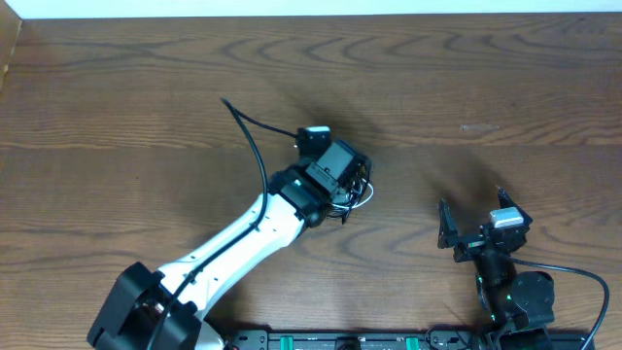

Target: Untangle cables

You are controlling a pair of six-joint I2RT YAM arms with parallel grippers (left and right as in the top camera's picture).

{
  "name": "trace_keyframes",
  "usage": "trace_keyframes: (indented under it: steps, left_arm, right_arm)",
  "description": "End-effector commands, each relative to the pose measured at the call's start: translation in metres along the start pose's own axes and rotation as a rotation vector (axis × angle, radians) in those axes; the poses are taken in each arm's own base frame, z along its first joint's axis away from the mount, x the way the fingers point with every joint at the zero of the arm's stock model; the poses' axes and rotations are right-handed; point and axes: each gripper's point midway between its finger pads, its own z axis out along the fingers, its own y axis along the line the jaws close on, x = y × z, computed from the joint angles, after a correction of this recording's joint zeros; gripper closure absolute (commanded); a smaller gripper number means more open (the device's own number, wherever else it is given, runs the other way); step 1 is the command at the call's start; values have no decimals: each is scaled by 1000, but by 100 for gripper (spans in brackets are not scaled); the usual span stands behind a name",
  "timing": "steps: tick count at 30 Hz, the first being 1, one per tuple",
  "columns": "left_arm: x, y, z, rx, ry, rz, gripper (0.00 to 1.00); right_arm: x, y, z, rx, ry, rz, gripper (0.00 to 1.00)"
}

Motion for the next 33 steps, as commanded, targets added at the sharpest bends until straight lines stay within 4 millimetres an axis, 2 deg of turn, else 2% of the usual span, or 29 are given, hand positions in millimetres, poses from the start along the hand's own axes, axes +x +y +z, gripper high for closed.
trace_keyframes:
  steps: [1,10,14,15,17,18,20,33]
  left_arm:
    - [8,6,20,-9,68,-51,50]
    - [31,-13,53,49,171,-30,50]
    - [34,-17,69,49,171,-31,50]
    - [35,-18,73,48,172,-31,52]
    - [38,-17,77,41,181,-27,65]
    - [39,-16,77,37,185,-26,73]
    - [42,-14,77,30,193,-23,79]
    - [42,-15,77,32,197,-23,80]
  right_arm:
    - [1,0,0,-2,1,-8,1]
    - [1,0,0,-2,1,-8,1]
    - [1,0,0,-2,1,-8,1]
    - [1,0,0,-2,1,-8,1]
    - [1,0,0,-2,1,-8,1]
    - [1,0,0,-2,1,-8,1]
    - [1,0,0,-2,1,-8,1]
    - [1,0,0,-2,1,-8,1]
